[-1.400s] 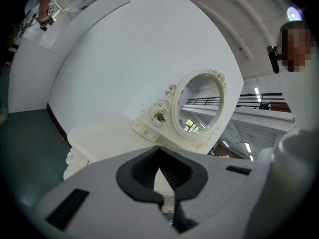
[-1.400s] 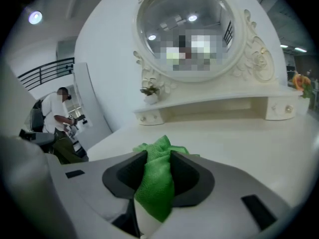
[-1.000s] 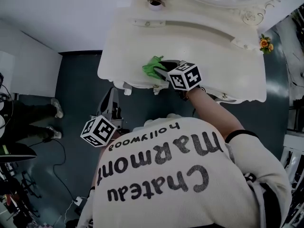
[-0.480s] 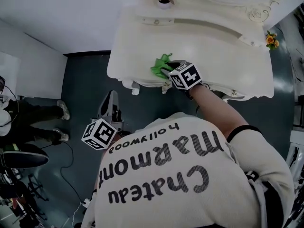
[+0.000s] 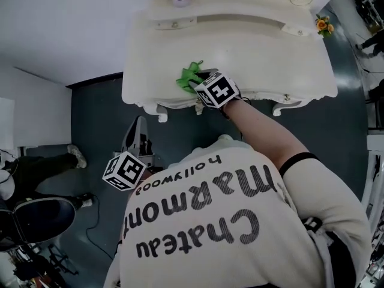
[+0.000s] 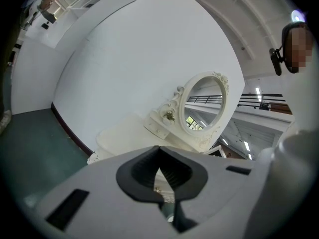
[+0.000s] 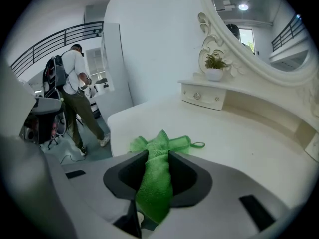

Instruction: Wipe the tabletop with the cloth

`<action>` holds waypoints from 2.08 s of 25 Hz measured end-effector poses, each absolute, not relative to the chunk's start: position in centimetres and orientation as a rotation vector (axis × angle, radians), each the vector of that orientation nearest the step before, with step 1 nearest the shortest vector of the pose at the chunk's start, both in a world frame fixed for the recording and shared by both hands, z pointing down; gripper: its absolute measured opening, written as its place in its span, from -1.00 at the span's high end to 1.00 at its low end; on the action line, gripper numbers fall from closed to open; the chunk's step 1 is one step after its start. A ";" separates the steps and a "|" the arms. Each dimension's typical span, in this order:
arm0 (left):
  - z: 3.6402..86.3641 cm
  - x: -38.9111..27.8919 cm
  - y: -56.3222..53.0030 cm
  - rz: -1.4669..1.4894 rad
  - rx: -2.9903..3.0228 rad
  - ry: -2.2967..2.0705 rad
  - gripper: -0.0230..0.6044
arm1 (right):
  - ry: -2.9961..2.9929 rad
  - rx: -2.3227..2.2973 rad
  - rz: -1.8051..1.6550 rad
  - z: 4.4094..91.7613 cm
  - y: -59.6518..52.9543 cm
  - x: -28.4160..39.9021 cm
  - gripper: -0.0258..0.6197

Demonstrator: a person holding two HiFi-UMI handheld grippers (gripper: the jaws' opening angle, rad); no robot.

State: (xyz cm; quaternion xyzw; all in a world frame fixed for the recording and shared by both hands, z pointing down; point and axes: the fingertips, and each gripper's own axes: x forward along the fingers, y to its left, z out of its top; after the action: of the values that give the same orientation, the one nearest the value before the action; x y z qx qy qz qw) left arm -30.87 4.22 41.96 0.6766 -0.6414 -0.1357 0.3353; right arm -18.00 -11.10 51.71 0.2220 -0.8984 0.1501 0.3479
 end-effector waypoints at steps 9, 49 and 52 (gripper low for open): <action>42.2 -28.7 3.9 -0.334 1.808 -1.622 0.90 | -2.302 0.651 0.419 51.9 -11.5 -16.3 0.51; 41.1 -14.6 -0.8 -0.304 1.784 -1.664 0.90 | -2.273 0.779 0.484 52.3 -16.9 2.7 0.53; 41.1 -13.4 -1.1 -0.304 1.792 -1.660 0.90 | -2.273 0.791 0.483 52.2 -17.2 3.9 0.53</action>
State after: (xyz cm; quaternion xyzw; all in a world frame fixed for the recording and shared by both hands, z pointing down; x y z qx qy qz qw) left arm -13.42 -1.10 41.07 0.6862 -0.6359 -0.1165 0.3335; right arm 3.94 -17.18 52.16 0.3033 -0.8718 0.1853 0.3370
